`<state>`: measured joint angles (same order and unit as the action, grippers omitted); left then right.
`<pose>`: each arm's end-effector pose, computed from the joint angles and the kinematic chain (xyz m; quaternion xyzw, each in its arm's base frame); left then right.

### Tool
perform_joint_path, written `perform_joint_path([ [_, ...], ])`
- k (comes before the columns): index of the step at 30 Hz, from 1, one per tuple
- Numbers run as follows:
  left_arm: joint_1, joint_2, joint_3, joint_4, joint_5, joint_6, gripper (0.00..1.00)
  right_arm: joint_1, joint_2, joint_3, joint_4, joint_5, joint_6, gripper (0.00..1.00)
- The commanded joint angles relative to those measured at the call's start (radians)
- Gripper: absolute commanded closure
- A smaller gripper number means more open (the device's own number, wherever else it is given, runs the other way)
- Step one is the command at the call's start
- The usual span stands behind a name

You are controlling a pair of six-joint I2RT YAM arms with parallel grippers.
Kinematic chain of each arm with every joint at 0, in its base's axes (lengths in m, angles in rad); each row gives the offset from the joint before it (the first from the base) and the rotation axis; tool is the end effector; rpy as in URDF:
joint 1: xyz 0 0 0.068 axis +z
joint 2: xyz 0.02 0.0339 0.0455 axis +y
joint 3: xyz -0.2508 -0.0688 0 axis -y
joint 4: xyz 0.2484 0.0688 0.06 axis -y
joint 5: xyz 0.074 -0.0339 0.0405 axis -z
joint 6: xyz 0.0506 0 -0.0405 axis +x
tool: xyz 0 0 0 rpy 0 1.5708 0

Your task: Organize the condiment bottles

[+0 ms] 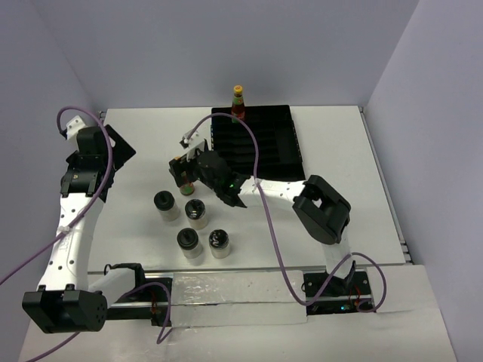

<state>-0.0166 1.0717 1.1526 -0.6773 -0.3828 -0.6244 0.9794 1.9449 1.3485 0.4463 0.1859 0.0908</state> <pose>0.2430 0.0149 0.3457 -0.3446 0.8011 0.0147 0.4892 0.2716 0.3876 0.2386 -0.2698 0.7076 0.2706 0.5944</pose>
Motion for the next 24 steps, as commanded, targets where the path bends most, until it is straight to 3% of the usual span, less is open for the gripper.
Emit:
perform_joint_path([
  [1,0.009,-0.02,0.004,0.024,0.021,0.017,0.01,0.01,0.046,0.074,0.067,0.039,0.013,0.09],
  [6,0.009,-0.026,-0.005,0.033,0.022,0.025,0.01,0.01,0.091,0.107,0.061,0.037,0.022,0.2],
  [10,0.009,-0.032,-0.014,0.038,0.021,0.025,0.01,0.01,0.12,0.13,0.051,0.034,0.03,0.35],
  [15,0.01,-0.032,-0.024,0.042,0.021,0.025,0.01,0.01,0.134,0.136,0.046,0.029,0.033,0.48],
  [18,0.009,-0.032,-0.028,0.042,0.021,0.023,0.01,0.013,0.138,0.135,0.048,0.027,0.03,0.64],
  [19,0.009,-0.032,-0.031,0.045,0.022,0.023,0.01,0.012,0.135,0.137,0.047,0.028,0.031,0.86],
  [20,0.009,-0.032,-0.032,0.045,0.024,0.023,0.01,0.013,0.13,0.142,0.038,0.02,0.043,0.91],
  [24,0.01,-0.032,-0.043,0.054,0.035,0.019,0.01,0.01,0.094,0.193,0.008,-0.022,0.038,0.91],
])
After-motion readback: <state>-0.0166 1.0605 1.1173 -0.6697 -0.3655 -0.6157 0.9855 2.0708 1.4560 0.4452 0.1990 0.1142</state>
